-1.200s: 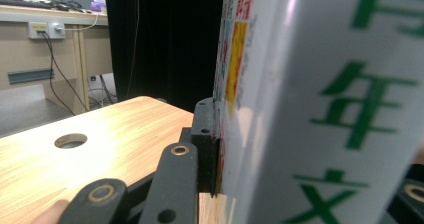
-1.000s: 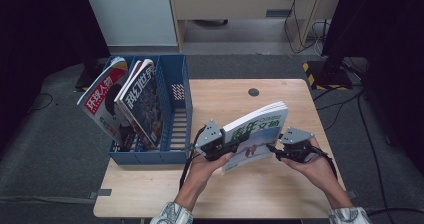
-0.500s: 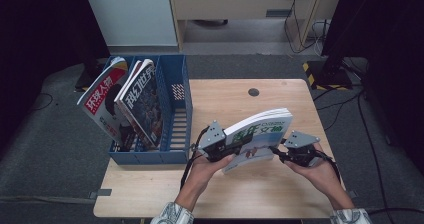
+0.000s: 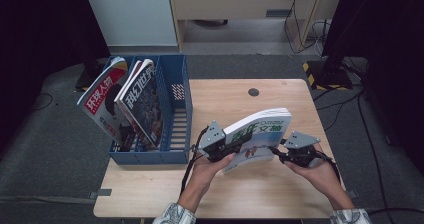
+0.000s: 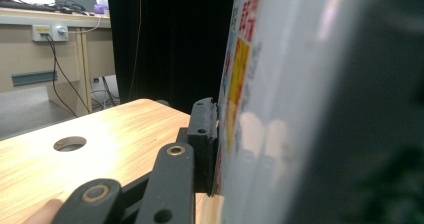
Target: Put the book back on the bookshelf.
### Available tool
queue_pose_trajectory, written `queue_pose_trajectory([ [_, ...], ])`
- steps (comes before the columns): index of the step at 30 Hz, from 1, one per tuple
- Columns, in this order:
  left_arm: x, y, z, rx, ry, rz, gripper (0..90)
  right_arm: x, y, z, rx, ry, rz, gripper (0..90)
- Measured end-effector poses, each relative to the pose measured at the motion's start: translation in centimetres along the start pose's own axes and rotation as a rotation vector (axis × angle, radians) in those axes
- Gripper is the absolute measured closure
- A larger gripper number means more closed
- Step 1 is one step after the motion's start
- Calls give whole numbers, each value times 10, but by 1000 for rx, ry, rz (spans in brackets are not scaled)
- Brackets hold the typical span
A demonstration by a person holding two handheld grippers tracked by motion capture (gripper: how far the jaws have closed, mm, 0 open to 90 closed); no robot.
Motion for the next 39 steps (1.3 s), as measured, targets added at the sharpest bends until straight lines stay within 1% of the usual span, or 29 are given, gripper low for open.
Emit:
queue_pose_trajectory([
  [6, 1, -1, 0, 9, 16, 3, 690, -2, -1, -1, -19, 3, 13, 586],
  [7, 1, -1, 0, 11, 19, 1, 690, -2, -2, -2, -24, -4, 14, 581],
  [10, 1, -1, 0, 10, 23, -3, 696, -4, -2, -2, -27, 1, 13, 563],
  [14, 1, 0, 0, 0, 26, 4, 705, -6, -2, -2, -41, 6, 16, 527],
  [16, 1, 0, 0, -5, 25, 7, 709, -7, -3, -2, -44, 7, 16, 489],
  [17, 1, 0, 0, -6, 25, 6, 710, -8, -4, -3, -52, 3, 19, 469],
  [20, 1, 1, 0, -5, 24, 7, 714, -11, -5, -5, -56, -16, 21, 425],
  [23, 1, 1, 0, 1, 24, 12, 718, -14, -5, -12, -72, -44, 26, 406],
  [24, 1, 0, 1, 5, 25, 15, 719, -15, -4, -14, -71, -51, 26, 396],
  [29, 2, -1, 1, 15, 25, 21, 723, -19, 1, -29, -117, -89, 13, 384],
  [32, 3, -2, 2, 24, 25, 25, 726, -19, 5, -34, -138, -97, 2, 381],
  [35, 5, -2, 5, 21, 18, 27, 728, -19, 8, -38, -151, -105, -12, 377],
  [37, 6, -1, 7, 9, 12, 30, 729, -19, 9, -39, -165, -107, -15, 377],
  [39, 6, 0, 8, -1, 11, 31, 731, -19, 11, -42, -168, -111, -22, 378],
])
Point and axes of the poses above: each handheld gripper's, and its own axes: x roughly backward along the jaws, z roughly out of its top, y roughly to its right, the point moved 7 cm from there along -x, roughly forward along the jaws, and after that the axes turned 9 degrees about x, right-handed, at the moved point
